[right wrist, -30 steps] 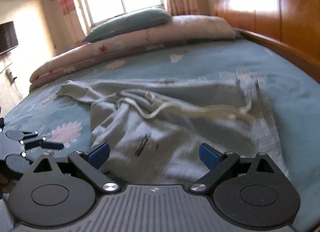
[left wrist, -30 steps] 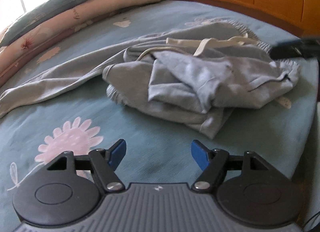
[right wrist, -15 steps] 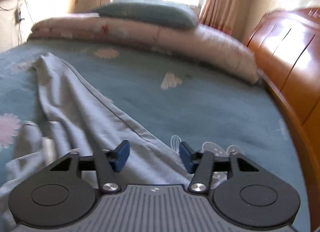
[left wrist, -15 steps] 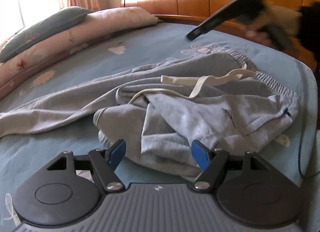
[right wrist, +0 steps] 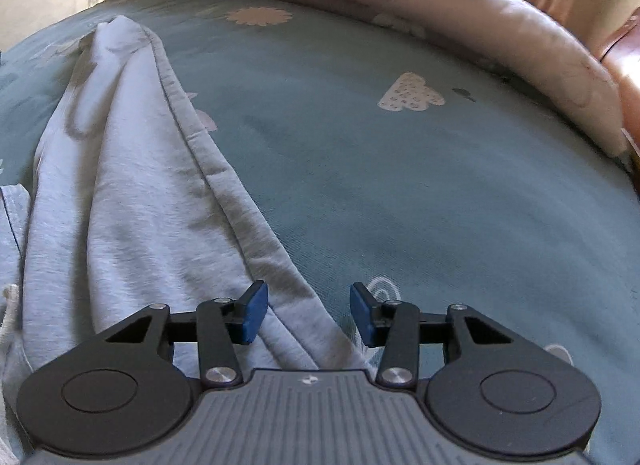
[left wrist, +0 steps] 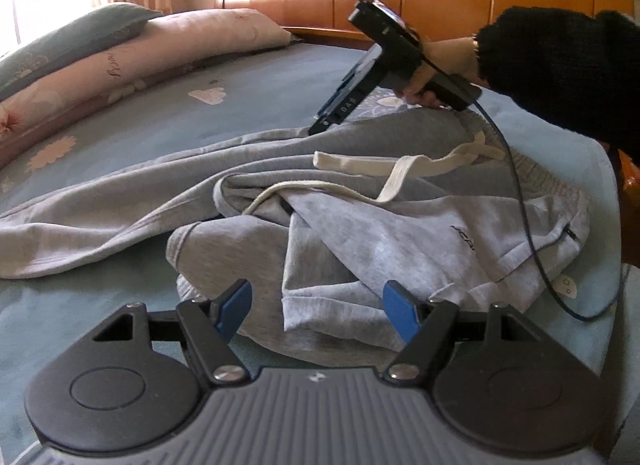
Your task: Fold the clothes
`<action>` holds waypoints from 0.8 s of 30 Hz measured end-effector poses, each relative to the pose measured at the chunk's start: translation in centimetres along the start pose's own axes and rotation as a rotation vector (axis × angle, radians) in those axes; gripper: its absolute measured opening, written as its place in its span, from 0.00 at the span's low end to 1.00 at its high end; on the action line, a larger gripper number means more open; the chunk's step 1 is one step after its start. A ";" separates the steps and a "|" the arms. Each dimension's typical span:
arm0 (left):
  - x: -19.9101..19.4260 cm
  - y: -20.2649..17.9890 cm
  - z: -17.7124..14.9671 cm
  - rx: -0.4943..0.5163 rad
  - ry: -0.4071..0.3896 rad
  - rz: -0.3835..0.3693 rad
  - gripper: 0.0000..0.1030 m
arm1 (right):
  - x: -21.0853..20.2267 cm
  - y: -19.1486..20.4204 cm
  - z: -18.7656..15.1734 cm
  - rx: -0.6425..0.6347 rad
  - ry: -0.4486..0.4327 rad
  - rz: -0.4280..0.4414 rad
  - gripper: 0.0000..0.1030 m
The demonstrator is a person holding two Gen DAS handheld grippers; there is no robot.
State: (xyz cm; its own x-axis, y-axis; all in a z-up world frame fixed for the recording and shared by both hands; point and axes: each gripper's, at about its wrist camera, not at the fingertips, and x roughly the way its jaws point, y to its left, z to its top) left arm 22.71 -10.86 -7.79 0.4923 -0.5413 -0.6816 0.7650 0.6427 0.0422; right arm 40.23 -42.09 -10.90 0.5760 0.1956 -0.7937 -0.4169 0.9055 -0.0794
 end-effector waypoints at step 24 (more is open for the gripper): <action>1.2 0.3 -0.5 -0.011 0.005 0.031 0.72 | -1.1 1.3 3.3 -0.077 0.007 -0.254 0.09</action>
State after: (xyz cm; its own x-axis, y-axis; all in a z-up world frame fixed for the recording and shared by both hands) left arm 23.32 -11.00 -8.97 0.5141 -0.5184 -0.6834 0.7445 0.6653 0.0555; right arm 41.35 -39.93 -8.11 0.6644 -0.0376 -0.7465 -0.3120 0.8936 -0.3227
